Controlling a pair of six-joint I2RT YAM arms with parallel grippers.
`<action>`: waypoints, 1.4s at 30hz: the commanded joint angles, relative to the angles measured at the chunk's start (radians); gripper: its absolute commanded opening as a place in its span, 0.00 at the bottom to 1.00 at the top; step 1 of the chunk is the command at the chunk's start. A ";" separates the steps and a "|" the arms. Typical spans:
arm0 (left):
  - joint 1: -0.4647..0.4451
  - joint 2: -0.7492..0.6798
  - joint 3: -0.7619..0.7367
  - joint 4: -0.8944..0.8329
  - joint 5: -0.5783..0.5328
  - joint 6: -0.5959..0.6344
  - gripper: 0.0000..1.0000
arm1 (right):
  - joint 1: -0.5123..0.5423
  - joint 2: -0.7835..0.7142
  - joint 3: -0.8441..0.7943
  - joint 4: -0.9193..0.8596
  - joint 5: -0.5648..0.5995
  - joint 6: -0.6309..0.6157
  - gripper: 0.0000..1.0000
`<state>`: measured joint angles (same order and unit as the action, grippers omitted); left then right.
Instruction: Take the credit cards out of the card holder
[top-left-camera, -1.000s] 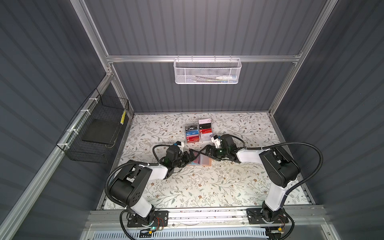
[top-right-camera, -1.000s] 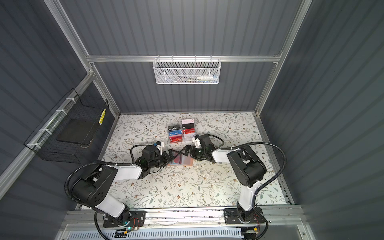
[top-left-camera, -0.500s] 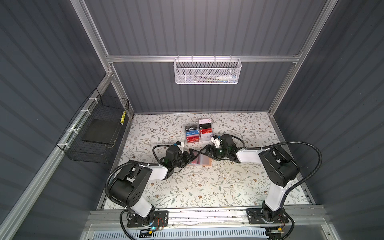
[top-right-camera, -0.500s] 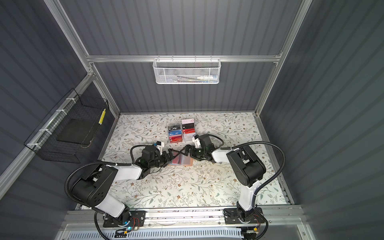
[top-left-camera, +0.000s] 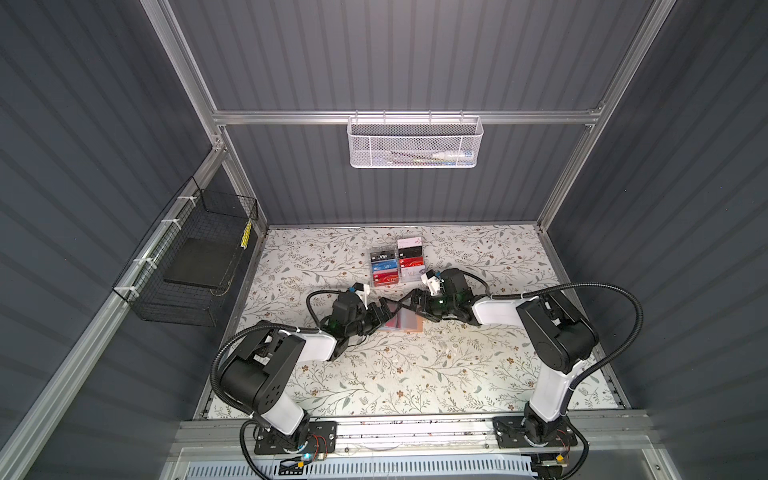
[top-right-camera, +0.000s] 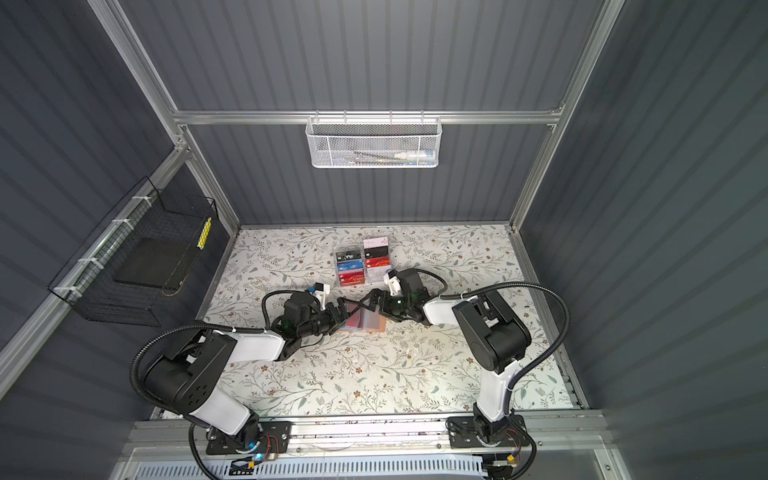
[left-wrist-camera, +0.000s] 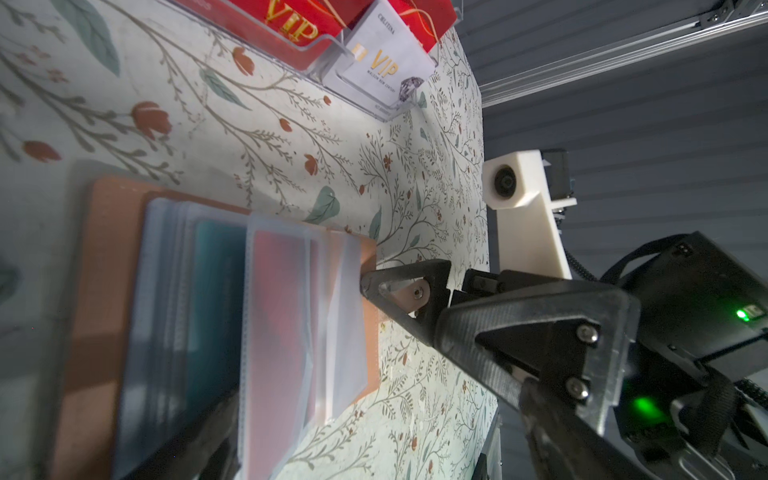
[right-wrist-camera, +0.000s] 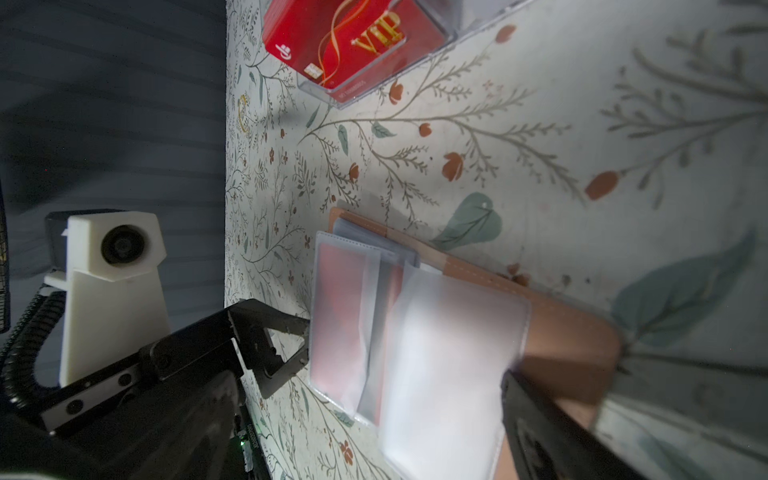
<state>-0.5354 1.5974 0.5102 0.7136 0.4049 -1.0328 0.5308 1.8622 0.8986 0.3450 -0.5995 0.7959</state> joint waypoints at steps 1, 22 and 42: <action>-0.016 -0.014 0.000 0.027 0.001 -0.005 1.00 | -0.016 -0.001 -0.034 0.021 -0.039 0.034 0.99; -0.072 0.013 0.047 0.026 -0.034 0.003 1.00 | -0.117 -0.081 -0.160 0.270 -0.142 0.200 0.99; -0.113 0.083 0.115 0.057 -0.049 -0.004 1.00 | -0.176 -0.167 -0.209 0.279 -0.136 0.206 0.99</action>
<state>-0.6411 1.6653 0.5957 0.7460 0.3630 -1.0332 0.3611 1.7248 0.7010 0.5995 -0.7265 0.9955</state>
